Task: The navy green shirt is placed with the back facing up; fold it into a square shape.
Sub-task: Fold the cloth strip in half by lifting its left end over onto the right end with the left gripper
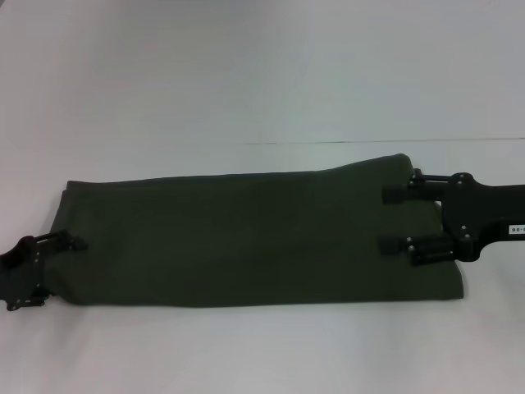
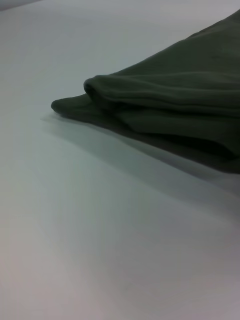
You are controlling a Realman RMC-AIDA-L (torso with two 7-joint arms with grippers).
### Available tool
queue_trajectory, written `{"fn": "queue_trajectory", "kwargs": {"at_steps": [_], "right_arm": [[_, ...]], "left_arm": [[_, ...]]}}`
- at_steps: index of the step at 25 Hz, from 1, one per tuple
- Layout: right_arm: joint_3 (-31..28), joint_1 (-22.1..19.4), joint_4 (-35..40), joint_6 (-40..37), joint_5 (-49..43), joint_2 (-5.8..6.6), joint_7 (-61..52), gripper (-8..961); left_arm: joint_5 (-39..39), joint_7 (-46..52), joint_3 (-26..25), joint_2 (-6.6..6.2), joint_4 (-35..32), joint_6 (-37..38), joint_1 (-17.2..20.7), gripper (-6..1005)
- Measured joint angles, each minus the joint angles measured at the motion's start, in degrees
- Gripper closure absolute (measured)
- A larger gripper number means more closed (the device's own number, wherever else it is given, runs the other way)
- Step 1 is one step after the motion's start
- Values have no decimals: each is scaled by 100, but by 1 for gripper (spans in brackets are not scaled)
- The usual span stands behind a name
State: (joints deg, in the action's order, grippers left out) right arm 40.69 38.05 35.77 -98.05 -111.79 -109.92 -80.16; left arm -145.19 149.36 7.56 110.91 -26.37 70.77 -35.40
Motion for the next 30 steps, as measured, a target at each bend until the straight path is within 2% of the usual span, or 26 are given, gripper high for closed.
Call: {"fn": "queue_trajectory", "kwargs": {"at_steps": [9,14,20,25,30], "right_arm": [[-6,-13,28,-35,0,-10,0,38],[-9,-11,33,-39,0,-11,0,38],[-9,-7,22,-39,0,-11,0,38],[-7,-8,28,-39,0,-18,0,38],[-3,-4,13,-18,-24,-28,-9,38]], "left_arm": [[-21,-3,36,0,1,-14,-3,156],[5,-3,89,8,1,-32,-3,368],[14,-84,87,9,-1,-90,-3,494],[25,-130,76,58,-8,-351,-10,599],[26,-124,87,59,-6,-366,-28,782]]}}
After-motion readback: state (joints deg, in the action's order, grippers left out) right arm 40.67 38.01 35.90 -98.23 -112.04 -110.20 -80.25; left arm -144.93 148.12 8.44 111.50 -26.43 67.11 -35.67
